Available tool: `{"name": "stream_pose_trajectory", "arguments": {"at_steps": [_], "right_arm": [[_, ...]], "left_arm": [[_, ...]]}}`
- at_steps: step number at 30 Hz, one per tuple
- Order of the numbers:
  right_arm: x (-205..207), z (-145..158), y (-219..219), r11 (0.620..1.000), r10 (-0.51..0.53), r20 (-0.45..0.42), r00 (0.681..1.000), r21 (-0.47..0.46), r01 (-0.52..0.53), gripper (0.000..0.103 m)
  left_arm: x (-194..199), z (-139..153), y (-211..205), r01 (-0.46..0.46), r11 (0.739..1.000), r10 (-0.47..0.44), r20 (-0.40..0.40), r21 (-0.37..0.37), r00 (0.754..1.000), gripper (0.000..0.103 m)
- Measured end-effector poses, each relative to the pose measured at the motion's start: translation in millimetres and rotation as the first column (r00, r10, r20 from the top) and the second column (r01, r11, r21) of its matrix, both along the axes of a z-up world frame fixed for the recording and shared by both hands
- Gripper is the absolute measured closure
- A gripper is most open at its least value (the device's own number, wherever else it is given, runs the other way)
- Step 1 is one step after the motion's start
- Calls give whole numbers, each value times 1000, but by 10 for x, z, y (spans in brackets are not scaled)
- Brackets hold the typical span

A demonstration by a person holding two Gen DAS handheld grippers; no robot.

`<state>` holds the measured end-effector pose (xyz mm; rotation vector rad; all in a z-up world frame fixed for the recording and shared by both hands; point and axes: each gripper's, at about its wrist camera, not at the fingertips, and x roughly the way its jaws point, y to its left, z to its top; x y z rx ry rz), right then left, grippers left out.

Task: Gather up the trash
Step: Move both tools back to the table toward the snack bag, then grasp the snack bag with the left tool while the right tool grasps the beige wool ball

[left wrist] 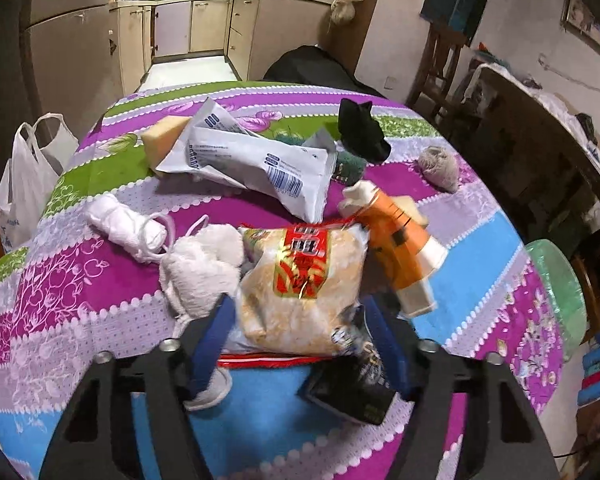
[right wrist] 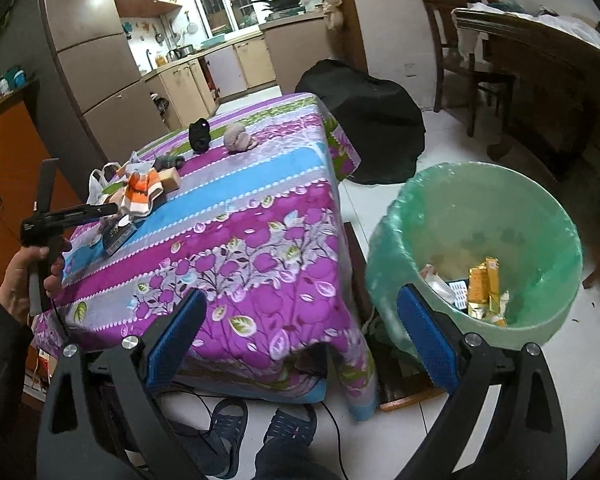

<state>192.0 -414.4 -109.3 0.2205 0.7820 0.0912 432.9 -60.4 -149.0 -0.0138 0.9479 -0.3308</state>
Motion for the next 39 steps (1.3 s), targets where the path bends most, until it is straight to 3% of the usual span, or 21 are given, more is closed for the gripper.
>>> {"name": "stream_pose_trajectory", "arguments": {"at_steps": [9, 18, 23, 31, 36, 39], "right_arm": [[357, 161, 327, 995, 90, 25, 996, -35, -89, 10], [1175, 312, 724, 974, 217, 49, 975, -72, -213, 10], [2057, 158, 986, 966, 250, -26, 968, -67, -251, 32], [3062, -187, 1260, 967, 194, -125, 973, -143, -211, 34], [3278, -351, 1306, 963, 152, -164, 975, -198, -184, 36], [3256, -350, 1313, 957, 128, -155, 980, -242, -163, 50]], "left_arm": [[-28, 16, 38, -15, 999, 16, 15, -43, 1000, 62], [-340, 367, 309, -34, 990, 49, 108, -135, 993, 63], [-417, 436, 529, -79, 981, 103, 128, -175, 986, 63], [-350, 379, 657, -110, 976, 131, 103, -190, 986, 63], [-330, 398, 616, -110, 974, 133, 106, -199, 986, 63], [-323, 404, 577, -109, 974, 133, 108, -198, 985, 63]]}}
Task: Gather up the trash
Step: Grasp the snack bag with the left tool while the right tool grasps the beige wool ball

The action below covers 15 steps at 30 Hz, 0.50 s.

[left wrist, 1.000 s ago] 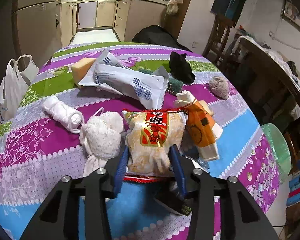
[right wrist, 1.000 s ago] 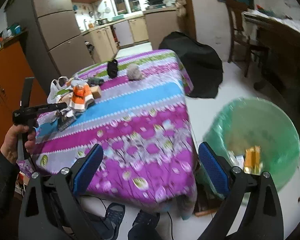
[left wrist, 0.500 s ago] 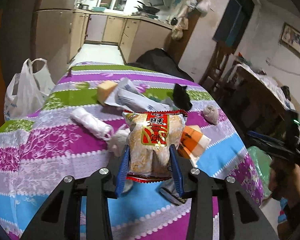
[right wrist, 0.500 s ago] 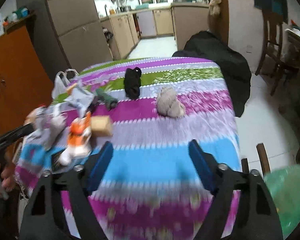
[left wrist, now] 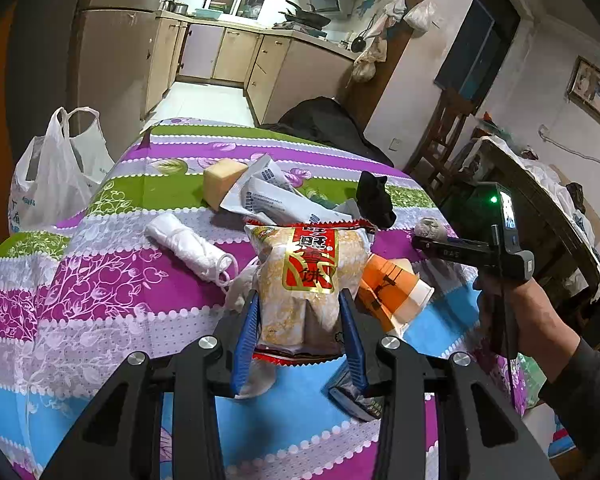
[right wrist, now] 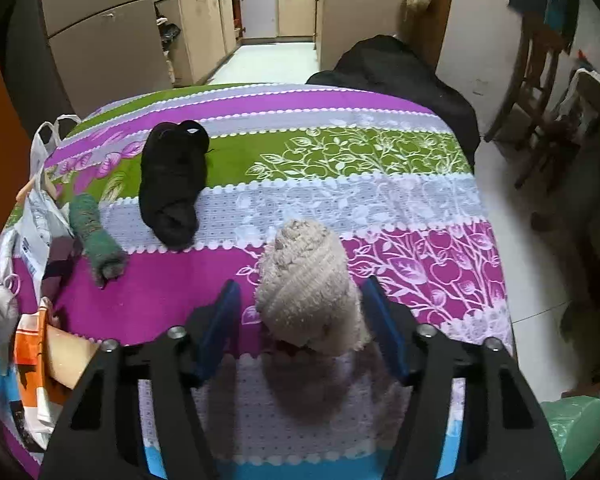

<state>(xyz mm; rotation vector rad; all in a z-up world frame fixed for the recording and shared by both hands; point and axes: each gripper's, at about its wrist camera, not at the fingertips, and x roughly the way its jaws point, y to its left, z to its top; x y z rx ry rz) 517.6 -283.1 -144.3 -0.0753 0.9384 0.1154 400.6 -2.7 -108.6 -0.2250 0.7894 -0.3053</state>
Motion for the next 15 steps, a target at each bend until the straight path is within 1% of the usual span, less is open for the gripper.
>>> {"name": "stream_pose_trajectory", "arguments": {"at_steps": [1, 2, 5, 8, 11, 12, 15], "right_arm": [[-2, 3, 0, 1000, -1, 3, 1000, -8, 1, 63], [-17, 15, -8, 1000, -5, 4, 1000, -14, 5, 67], [-122, 108, -25, 1000, -9, 45, 999, -24, 10, 70], [-334, 303, -20, 1000, -8, 113, 994, -7, 9, 70], [-708, 566, 48, 999, 4, 190, 982, 42, -12, 70], [-897, 670, 97, 998, 16, 223, 975, 51, -28, 70], [-1283, 890, 204, 996, 41, 292, 956, 60, -61, 70]], "left_arm": [[9, -2, -13, 0, 1000, 0, 0, -1, 1000, 63], [6, 2, -39, -4, 1000, 4, 3, 3, 1000, 63], [-23, 26, -116, -22, 999, 21, 27, 44, 999, 63], [-61, 51, -160, -40, 998, 39, 35, 45, 999, 63], [-134, 104, -193, -65, 997, 62, 56, 47, 996, 63], [-173, 141, -216, -74, 996, 70, 72, 55, 995, 63], [-344, 320, -306, -88, 994, 79, 129, 64, 989, 63]]}}
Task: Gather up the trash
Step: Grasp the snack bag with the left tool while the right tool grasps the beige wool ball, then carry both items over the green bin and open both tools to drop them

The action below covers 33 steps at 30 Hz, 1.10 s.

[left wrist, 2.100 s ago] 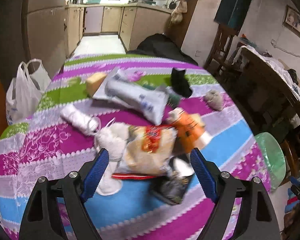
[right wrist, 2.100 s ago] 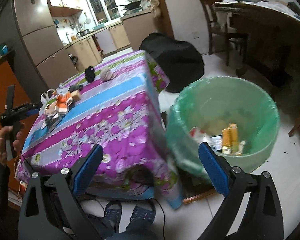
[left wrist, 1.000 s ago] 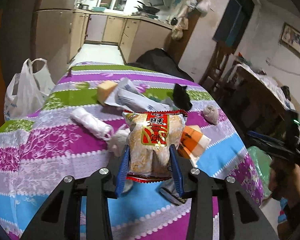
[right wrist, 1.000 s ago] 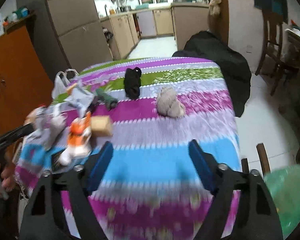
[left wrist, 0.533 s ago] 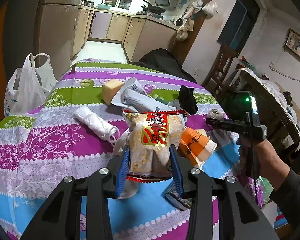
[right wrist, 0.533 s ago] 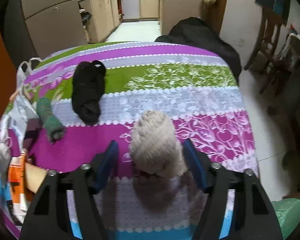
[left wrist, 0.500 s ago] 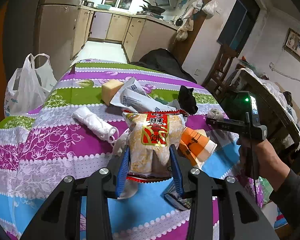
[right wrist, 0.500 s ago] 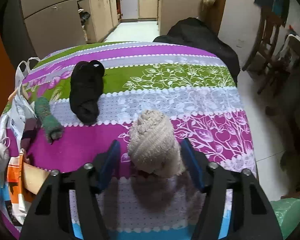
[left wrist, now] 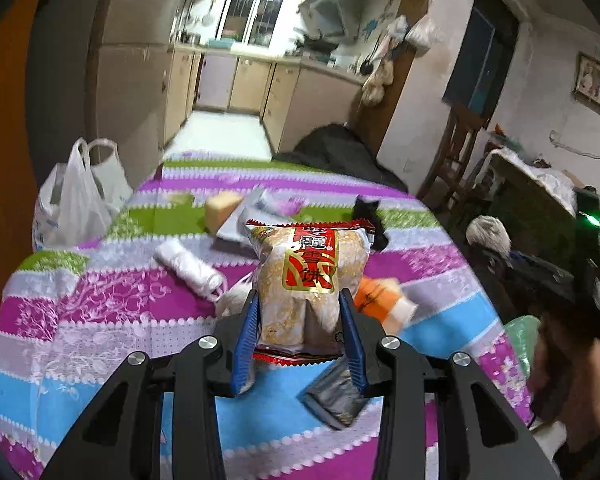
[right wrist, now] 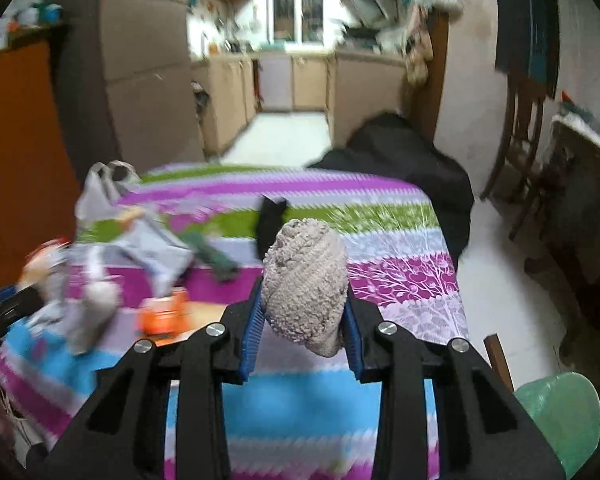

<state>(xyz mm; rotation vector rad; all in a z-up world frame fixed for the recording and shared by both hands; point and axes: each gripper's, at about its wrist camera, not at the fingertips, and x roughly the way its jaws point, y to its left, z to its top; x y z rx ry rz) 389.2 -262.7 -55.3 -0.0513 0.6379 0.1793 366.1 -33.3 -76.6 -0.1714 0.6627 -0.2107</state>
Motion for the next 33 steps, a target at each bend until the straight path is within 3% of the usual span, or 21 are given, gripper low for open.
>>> {"name": "stream_pose_trajectory", "arguments": {"at_steps": [7, 16, 24, 33], "right_arm": [[-928, 479, 69, 998, 15, 150, 989, 61, -25, 70], [-1479, 792, -307, 996, -92, 235, 968, 43, 84, 70], [-1741, 861, -1007, 972, -232, 226, 946, 14, 235, 70], [-1910, 688, -1910, 921, -383, 129, 915, -24, 389, 70]], "left_arm": [[-553, 463, -283, 15, 999, -19, 137, 28, 990, 63], [-978, 741, -918, 126, 992, -129, 167, 27, 977, 63], [-1138, 911, -1700, 252, 968, -250, 175, 16, 952, 63], [-1066, 890, -2881, 428, 904, -425, 113, -4, 898, 63]]}}
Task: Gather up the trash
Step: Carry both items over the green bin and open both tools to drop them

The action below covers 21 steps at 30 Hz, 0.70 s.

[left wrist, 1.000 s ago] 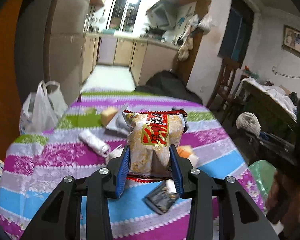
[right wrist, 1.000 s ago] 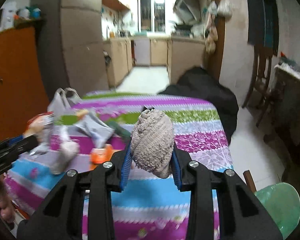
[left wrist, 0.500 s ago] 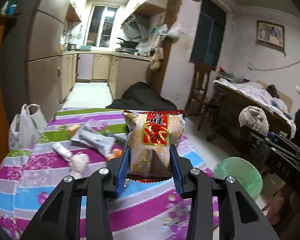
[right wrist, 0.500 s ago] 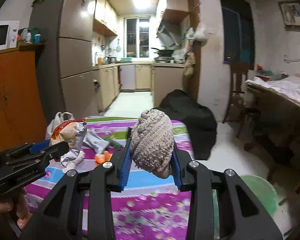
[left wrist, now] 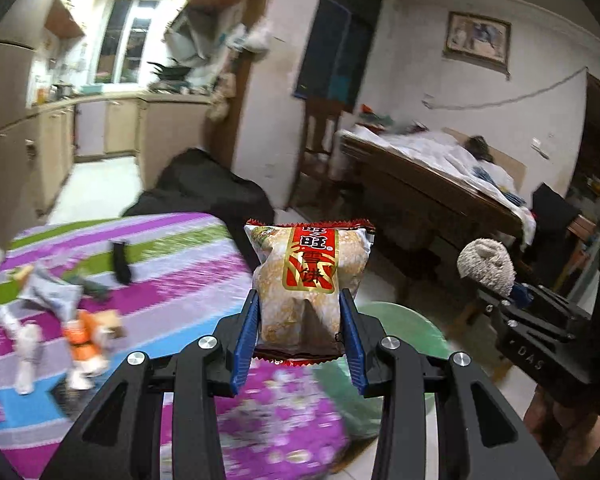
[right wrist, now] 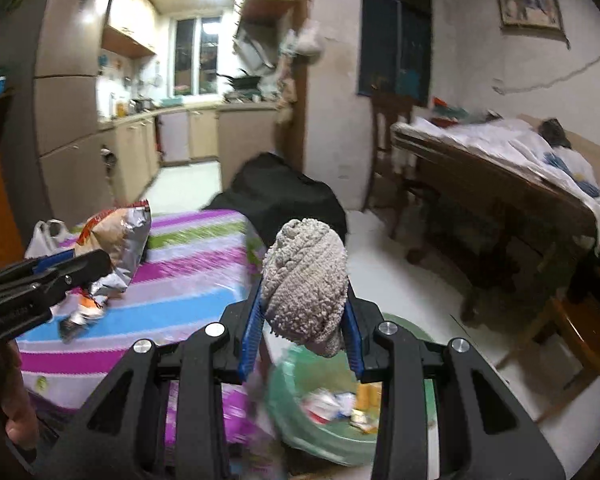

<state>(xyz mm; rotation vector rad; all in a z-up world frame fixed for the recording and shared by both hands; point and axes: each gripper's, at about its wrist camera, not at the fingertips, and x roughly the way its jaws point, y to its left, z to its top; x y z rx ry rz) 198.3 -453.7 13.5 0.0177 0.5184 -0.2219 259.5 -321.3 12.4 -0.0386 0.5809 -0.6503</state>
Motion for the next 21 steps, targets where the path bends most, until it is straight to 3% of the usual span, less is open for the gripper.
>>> {"name": "stream_pose_trajectory", "arguments": {"at_steps": [7, 13, 21], "right_arm": [[153, -339, -613, 997, -30, -155, 988, 65, 40, 70], [393, -697, -1017, 986, -18, -278, 961, 154, 63, 70], [517, -1078, -1158, 979, -2, -361, 932, 189, 76, 70]], "left_arm": [[281, -275, -928, 126, 991, -121, -97, 45, 988, 63], [622, -773, -1630, 201, 973, -169, -240, 117, 956, 63], [966, -1320, -1802, 213, 962, -146, -340, 170, 929, 63]]}}
